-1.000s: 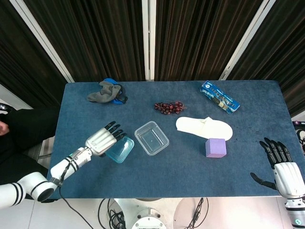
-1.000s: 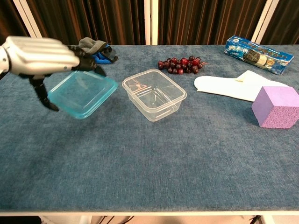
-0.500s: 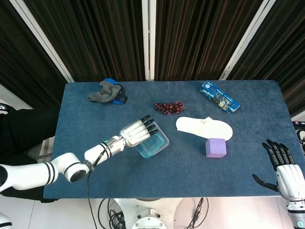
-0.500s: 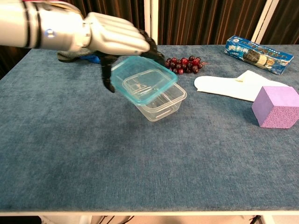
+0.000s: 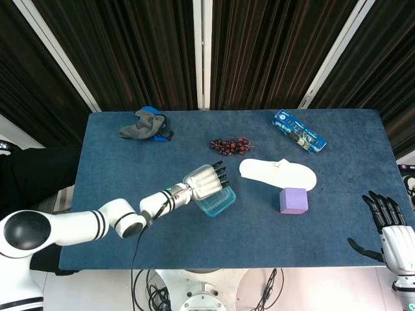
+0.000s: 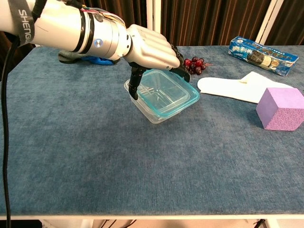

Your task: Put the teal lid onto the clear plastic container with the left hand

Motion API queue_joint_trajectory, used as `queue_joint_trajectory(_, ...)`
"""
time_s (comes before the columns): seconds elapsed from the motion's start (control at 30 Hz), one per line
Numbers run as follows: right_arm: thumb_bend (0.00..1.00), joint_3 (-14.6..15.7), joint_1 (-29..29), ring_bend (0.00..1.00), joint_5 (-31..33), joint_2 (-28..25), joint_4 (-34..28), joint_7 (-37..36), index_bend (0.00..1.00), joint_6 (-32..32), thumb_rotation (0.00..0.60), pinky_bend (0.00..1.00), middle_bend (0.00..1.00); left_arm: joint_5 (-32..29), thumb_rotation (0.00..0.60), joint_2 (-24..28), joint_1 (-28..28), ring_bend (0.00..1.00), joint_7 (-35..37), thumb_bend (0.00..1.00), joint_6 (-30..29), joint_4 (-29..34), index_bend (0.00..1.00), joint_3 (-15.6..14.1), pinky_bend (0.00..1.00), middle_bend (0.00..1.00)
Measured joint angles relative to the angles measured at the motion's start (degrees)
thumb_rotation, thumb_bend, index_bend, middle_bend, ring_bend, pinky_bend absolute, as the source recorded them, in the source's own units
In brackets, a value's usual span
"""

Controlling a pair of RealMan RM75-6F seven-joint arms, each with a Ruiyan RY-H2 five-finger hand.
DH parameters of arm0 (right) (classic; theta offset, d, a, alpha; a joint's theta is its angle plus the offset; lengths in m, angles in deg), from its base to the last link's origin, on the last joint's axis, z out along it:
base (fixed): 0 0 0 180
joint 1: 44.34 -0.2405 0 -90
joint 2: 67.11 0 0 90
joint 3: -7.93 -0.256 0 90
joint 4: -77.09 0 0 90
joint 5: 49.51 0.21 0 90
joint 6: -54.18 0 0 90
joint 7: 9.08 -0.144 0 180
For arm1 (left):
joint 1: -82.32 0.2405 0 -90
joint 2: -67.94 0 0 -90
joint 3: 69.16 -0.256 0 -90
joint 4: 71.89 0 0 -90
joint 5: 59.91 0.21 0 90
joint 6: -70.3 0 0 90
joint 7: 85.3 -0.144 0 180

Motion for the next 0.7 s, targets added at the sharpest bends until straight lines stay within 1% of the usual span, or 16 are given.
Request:
queue_joint_trajectory(0.13, 0.10, -0.07, 0.08, 0.00, -0.02, -0.12, -0.36, 0.36, 0.00, -0.11, 0.600, 0.00, 0.02, 1.28, 0.600, 0.17, -0.59, 0.00, 1.96, 0.21, 0.71, -0.89, 0.29, -0.63, 0.00, 0.18)
queue_joint_trajectory(0.33, 0.10, -0.20, 0.10, 0.00, 0.22, -0.37, -1.17, 1.14, 0.00, 0.15, 0.600, 0.00, 0.02, 4.11, 0.600, 0.28, -0.55, 0.00, 6.83, 0.21, 1.57, -2.37, 0.29, -1.13, 0.00, 0.18)
queue_joint_trajectory(0.7, 0.10, -0.40, 0.23, 0.00, 0.82, -0.73, -2.46, 2.46, 0.00, 0.60, 0.600, 0.00, 0.02, 13.44, 0.600, 0.68, -1.31, 0.00, 17.14, 0.21, 3.72, -5.63, 0.29, -1.30, 0.00, 0.18)
